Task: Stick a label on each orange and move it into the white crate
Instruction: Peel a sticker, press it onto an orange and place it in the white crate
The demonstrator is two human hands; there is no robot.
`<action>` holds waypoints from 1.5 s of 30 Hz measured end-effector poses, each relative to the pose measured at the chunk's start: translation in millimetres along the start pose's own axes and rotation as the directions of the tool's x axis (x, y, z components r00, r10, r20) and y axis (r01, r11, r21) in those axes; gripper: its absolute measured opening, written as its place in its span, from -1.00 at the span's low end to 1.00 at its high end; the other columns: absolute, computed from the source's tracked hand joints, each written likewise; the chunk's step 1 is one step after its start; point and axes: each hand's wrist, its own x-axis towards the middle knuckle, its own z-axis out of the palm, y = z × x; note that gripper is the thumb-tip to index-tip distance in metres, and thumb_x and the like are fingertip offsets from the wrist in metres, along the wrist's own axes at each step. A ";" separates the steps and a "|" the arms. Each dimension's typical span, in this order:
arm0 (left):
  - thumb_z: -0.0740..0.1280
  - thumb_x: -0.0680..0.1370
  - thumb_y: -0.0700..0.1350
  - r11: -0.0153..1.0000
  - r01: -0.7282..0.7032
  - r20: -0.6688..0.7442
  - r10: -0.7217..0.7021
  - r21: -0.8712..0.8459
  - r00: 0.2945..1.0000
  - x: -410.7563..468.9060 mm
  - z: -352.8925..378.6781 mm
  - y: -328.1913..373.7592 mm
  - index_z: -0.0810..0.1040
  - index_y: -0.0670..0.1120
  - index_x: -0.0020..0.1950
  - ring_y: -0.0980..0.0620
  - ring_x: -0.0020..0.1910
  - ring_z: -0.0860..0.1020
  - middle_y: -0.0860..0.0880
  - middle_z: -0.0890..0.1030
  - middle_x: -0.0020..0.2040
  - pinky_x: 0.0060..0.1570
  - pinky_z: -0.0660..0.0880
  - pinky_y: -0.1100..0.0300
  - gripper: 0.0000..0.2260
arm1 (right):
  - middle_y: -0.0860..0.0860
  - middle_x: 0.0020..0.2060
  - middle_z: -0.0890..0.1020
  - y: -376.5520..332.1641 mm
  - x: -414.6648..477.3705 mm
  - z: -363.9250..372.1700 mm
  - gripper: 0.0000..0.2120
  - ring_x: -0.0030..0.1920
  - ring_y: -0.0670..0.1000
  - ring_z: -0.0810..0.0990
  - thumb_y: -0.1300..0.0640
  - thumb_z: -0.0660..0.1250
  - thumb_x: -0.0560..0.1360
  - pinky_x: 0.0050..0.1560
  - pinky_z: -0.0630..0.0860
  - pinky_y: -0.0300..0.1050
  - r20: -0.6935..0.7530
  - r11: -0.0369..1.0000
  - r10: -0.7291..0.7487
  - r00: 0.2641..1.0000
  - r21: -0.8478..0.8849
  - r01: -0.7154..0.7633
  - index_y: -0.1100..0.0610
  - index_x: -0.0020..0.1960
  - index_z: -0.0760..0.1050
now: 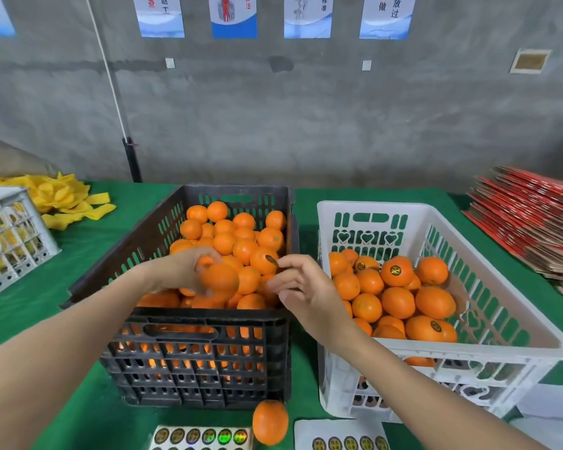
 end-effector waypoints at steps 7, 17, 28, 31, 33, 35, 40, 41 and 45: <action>0.70 0.01 -0.16 0.661 -0.319 -0.161 0.290 -0.679 0.943 -32.6 15.5 37.5 0.48 0.06 0.21 -0.23 0.03 0.65 -0.21 0.62 0.12 -0.09 0.64 -0.03 -0.18 | 0.03 -0.15 0.57 -13.6 1.0 -9.9 -0.89 -0.05 0.03 0.57 0.30 0.26 0.54 0.03 0.60 0.00 -0.155 0.950 0.108 0.982 0.306 -0.057 0.12 0.00 0.45; 0.33 0.39 -0.17 0.214 -0.130 -0.081 0.223 -0.968 0.971 -56.8 74.1 97.6 0.32 -0.17 0.42 -0.29 0.08 0.61 -0.29 0.49 0.30 -0.20 0.63 -0.01 -0.41 | 0.10 0.18 0.55 -50.8 -14.0 -35.9 -0.87 0.24 0.06 0.51 0.33 0.27 0.50 0.27 0.45 0.04 -0.168 0.956 0.081 0.983 0.292 -0.029 0.19 -0.20 0.50; 0.40 0.36 -0.18 0.278 -0.099 -0.049 0.181 -0.955 0.982 -58.5 109.7 115.5 0.42 -0.18 0.32 -0.22 0.09 0.63 -0.25 0.57 0.23 0.02 0.60 -0.11 -0.47 | -0.06 0.10 0.49 -61.6 -20.8 -52.9 -0.80 0.21 -0.05 0.43 0.24 0.34 0.49 0.26 0.40 0.02 -0.194 0.988 0.021 0.981 -0.144 -0.050 0.01 -0.26 0.51; 0.41 0.34 -0.19 0.279 -0.099 -0.050 0.178 -0.955 0.983 -59.3 113.4 118.0 0.41 -0.20 0.32 -0.23 0.07 0.64 -0.27 0.57 0.22 0.05 0.58 -0.14 -0.46 | -0.10 0.05 0.49 -61.7 -21.5 -56.6 -0.79 0.18 -0.06 0.45 0.25 0.33 0.50 0.22 0.44 0.05 -0.184 0.980 0.005 0.983 -0.195 -0.042 0.00 -0.25 0.49; 0.41 0.33 -0.19 0.270 -0.100 -0.055 0.169 -0.958 0.984 -59.6 116.1 119.4 0.42 -0.21 0.31 -0.23 0.06 0.64 -0.27 0.56 0.23 0.06 0.58 -0.14 -0.45 | -0.10 0.04 0.49 -60.5 -22.5 -57.3 -0.79 0.15 -0.09 0.45 0.24 0.32 0.50 0.16 0.47 0.01 -0.194 0.973 -0.015 0.981 -0.229 -0.031 -0.01 -0.25 0.47; 0.41 0.32 -0.18 0.265 -0.100 -0.059 0.160 -0.959 0.985 -60.0 118.5 120.7 0.44 -0.20 0.29 -0.21 0.03 0.66 -0.26 0.56 0.23 0.00 0.61 -0.10 -0.46 | -0.11 0.01 0.49 -58.4 -25.2 -55.9 -0.80 0.09 -0.19 0.45 0.23 0.32 0.51 0.09 0.48 -0.14 -0.215 0.955 -0.087 0.973 -0.295 0.021 -0.01 -0.24 0.45; 0.44 0.27 -0.16 0.336 -0.091 -0.051 0.125 -0.938 0.991 -60.2 122.1 119.6 0.47 -0.13 0.23 -0.17 -0.01 0.67 -0.22 0.55 0.22 -0.11 0.64 -0.01 -0.47 | 0.00 -0.05 0.54 -57.6 -27.1 -62.2 -0.86 -0.03 -0.09 0.48 0.17 0.35 0.49 -0.03 0.44 -0.24 -0.136 0.810 -0.210 0.968 -0.579 0.095 0.06 -0.20 0.42; 0.45 0.28 -0.16 0.348 -0.088 -0.048 0.123 -0.933 0.991 -59.5 122.9 119.0 0.47 -0.12 0.24 -0.18 0.01 0.67 -0.22 0.55 0.23 -0.05 0.63 -0.04 -0.47 | 0.00 -0.06 0.55 -58.1 -27.2 -63.9 -0.86 -0.03 -0.06 0.50 0.15 0.37 0.48 -0.02 0.47 -0.16 -0.133 0.806 -0.195 0.972 -0.586 0.081 0.06 -0.20 0.43; 0.45 0.28 -0.16 0.345 -0.083 -0.043 0.122 -0.935 0.992 -57.9 126.2 118.0 0.45 -0.13 0.26 -0.20 0.02 0.66 -0.22 0.54 0.23 -0.03 0.63 -0.05 -0.45 | -0.06 -0.05 0.54 -61.5 -29.1 -67.8 -0.83 -0.05 -0.04 0.57 0.09 0.45 0.42 -0.10 0.54 -0.18 -0.191 0.827 -0.155 0.969 -0.562 0.022 0.01 -0.08 0.46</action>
